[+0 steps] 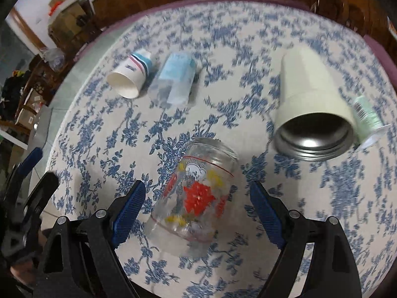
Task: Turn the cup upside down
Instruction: 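Close the right tool around the glass jar's body and lift it, then rotate the glass jar in the right tool so its opening faces up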
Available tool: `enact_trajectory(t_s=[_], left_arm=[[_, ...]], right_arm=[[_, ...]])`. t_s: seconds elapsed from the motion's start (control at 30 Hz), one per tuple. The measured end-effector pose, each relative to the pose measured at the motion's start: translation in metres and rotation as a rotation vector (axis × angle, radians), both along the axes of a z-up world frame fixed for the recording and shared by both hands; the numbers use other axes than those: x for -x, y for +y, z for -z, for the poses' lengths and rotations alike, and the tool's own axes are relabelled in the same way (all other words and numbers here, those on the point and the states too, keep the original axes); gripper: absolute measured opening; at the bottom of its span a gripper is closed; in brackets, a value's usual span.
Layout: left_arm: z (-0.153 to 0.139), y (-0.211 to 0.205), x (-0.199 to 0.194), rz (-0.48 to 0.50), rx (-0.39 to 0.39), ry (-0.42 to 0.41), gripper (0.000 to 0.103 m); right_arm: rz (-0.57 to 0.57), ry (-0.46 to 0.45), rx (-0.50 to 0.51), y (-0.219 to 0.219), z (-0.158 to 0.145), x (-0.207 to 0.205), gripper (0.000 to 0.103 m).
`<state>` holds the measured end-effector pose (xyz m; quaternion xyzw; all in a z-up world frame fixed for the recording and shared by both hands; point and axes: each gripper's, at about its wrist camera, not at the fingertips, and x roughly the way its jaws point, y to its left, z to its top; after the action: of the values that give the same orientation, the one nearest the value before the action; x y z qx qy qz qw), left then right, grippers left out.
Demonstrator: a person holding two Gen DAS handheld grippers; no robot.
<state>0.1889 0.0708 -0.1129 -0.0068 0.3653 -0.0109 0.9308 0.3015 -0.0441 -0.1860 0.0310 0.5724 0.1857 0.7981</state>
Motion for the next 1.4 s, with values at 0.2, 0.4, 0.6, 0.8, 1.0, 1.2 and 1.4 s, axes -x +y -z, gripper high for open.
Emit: enact_trajectory(t_s=[0.2, 0.4, 0.6, 0.8, 1.0, 1.2, 1.4], left_arm=[[0.002, 0.002, -0.001, 0.003, -0.001, 0.006, 0.095], [0.004, 0.002, -0.001, 0.007, 0.005, 0.009, 0.095], [0.004, 0.002, -0.001, 0.01, 0.006, 0.01, 0.095], [0.007, 0.0, -0.002, 0.018, 0.011, 0.018, 0.095], [0.007, 0.0, -0.001, 0.021, 0.011, 0.019, 0.095], [0.008, -0.002, -0.001, 0.027, 0.007, 0.02, 0.095], [0.008, -0.004, -0.001, 0.029, 0.002, 0.019, 0.095]], right_arm=[[0.011, 0.143, 0.004, 0.007, 0.025, -0.022, 0.088], [0.005, 0.226, -0.005, 0.01, 0.039, -0.031, 0.082], [-0.001, 0.25, 0.005, 0.014, 0.043, -0.035, 0.079], [0.006, 0.252, 0.006, 0.016, 0.043, -0.039, 0.073], [0.016, 0.232, -0.012, 0.006, 0.039, -0.038, 0.062], [-0.012, 0.075, -0.037, 0.001, 0.019, -0.024, 0.06], [-0.037, -0.142, -0.011, -0.004, -0.008, -0.009, 0.06]])
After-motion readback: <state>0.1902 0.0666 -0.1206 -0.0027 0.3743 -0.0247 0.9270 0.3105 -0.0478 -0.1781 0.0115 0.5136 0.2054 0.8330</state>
